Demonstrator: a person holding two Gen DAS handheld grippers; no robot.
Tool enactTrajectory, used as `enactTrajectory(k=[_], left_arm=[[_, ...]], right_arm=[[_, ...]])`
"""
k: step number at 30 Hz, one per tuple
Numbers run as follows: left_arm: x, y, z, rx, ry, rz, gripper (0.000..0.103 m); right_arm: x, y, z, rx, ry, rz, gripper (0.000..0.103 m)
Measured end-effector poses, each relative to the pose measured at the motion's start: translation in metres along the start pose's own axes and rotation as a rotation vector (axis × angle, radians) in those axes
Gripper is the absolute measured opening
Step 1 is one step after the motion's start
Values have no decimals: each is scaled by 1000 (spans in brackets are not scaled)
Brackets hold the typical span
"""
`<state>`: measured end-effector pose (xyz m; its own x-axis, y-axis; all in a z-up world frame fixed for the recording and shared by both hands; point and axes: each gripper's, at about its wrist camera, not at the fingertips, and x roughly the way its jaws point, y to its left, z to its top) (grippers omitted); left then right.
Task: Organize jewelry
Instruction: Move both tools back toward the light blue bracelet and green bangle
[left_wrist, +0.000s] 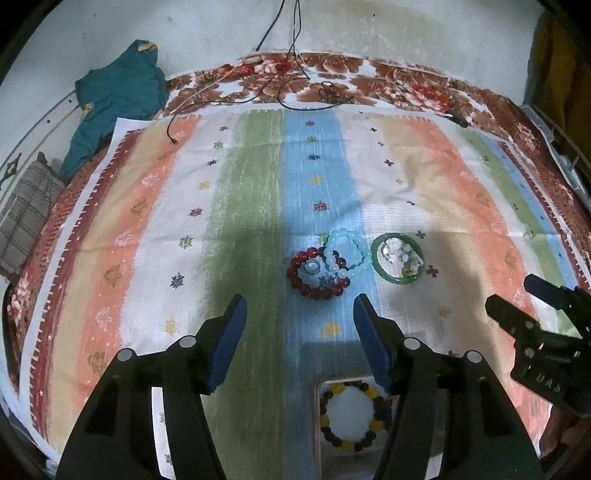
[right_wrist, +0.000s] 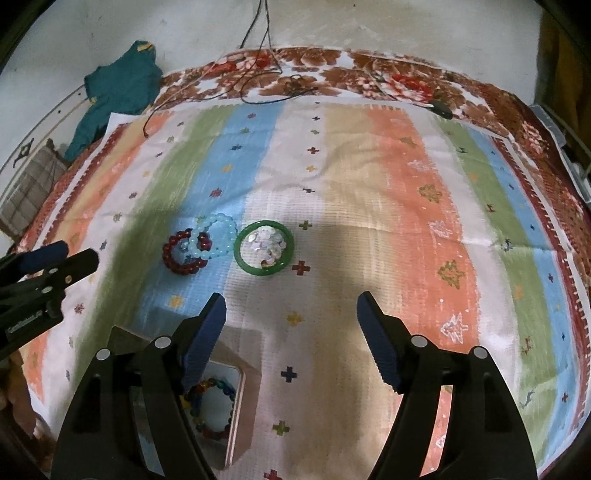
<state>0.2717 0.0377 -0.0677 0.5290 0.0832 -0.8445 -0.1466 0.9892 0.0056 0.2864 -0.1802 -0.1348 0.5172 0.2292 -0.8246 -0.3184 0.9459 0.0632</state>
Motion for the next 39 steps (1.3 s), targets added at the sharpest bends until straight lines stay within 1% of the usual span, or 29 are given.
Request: enactTrajectory(k=[4,15,19,28,34,39], left_arm=[[9,1,7,-11,11,-12,60],[34,2,21,4,44,-24,60],[47,4,25,11,67,-28,60],[66,1,40,24,87,-46,60],[82,-4,43,41,101,-37,60],[97,-1,48,25,119,-47,60]], right_arm=[[10,2,2,-14,17,7,73],[32,10,12,-26,34,9,73],[40,13,15,-38,43,0,73],[58,16,25,-55,59,-29,73],[70,14,30,-59,74,-38,73],[83,11,35,-42,100,-46,73]])
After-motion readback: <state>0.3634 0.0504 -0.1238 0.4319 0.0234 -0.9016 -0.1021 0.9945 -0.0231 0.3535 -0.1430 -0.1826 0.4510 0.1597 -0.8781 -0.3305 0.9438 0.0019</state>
